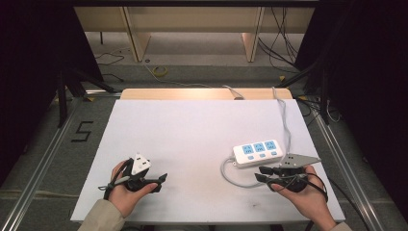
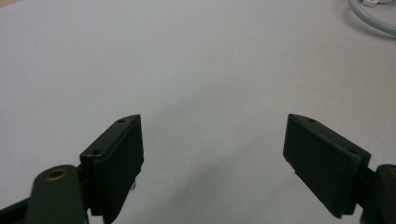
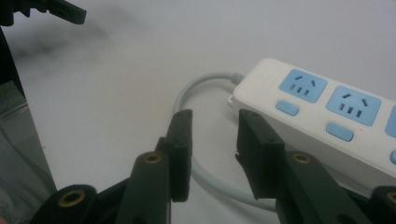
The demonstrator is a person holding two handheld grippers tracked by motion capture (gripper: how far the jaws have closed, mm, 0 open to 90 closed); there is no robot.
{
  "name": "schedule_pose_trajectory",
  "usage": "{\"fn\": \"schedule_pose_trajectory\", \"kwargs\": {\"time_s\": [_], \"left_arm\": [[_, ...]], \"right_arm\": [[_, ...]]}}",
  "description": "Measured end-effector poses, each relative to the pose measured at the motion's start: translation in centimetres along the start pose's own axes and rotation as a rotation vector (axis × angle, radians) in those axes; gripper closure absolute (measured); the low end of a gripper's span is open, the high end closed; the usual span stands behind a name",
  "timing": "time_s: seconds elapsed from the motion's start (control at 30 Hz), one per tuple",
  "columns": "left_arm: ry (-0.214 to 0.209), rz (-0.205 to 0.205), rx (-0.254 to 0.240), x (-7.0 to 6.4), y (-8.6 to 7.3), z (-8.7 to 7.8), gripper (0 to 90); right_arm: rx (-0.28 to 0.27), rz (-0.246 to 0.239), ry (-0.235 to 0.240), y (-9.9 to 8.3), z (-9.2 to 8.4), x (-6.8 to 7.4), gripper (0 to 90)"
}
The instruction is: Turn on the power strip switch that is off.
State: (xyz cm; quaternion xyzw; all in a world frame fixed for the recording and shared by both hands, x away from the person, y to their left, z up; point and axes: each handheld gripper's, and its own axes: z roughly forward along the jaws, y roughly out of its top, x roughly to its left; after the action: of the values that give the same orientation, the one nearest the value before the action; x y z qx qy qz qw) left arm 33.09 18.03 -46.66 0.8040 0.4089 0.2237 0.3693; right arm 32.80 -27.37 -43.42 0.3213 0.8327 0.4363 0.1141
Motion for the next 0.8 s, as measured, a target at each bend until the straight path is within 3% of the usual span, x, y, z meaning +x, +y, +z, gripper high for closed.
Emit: {"fn": "schedule_pose_trajectory", "kwargs": {"time_s": [0.17, 0.23, 0.37, 0.43, 0.8], "left_arm": [[0.006, 0.000, -0.006, -0.1, -0.1, 0.0, 20.5], [0.008, 0.001, -0.003, -0.1, 0.0, 0.0, 20.5], [0.007, 0.001, -0.005, -0.1, -0.1, 0.0, 20.8], [0.010, 0.005, -0.006, -0.1, -0.1, 0.1, 20.9], [0.014, 0.007, -0.013, 0.0, 0.0, 0.1, 21.0]], "right_arm": [[0.031, -0.023, -0.005, 0.4, -0.2, 0.2, 67.5], [0.066, -0.037, -0.004, 0.6, -0.1, 0.3, 68.4], [0.111, -0.072, -0.015, 1.1, 0.0, 0.3, 78.6], [0.127, -0.074, -0.026, 1.3, -0.1, 0.1, 89.1], [0.214, -0.070, -0.056, 2.6, -0.3, -0.9, 90.0]]}}
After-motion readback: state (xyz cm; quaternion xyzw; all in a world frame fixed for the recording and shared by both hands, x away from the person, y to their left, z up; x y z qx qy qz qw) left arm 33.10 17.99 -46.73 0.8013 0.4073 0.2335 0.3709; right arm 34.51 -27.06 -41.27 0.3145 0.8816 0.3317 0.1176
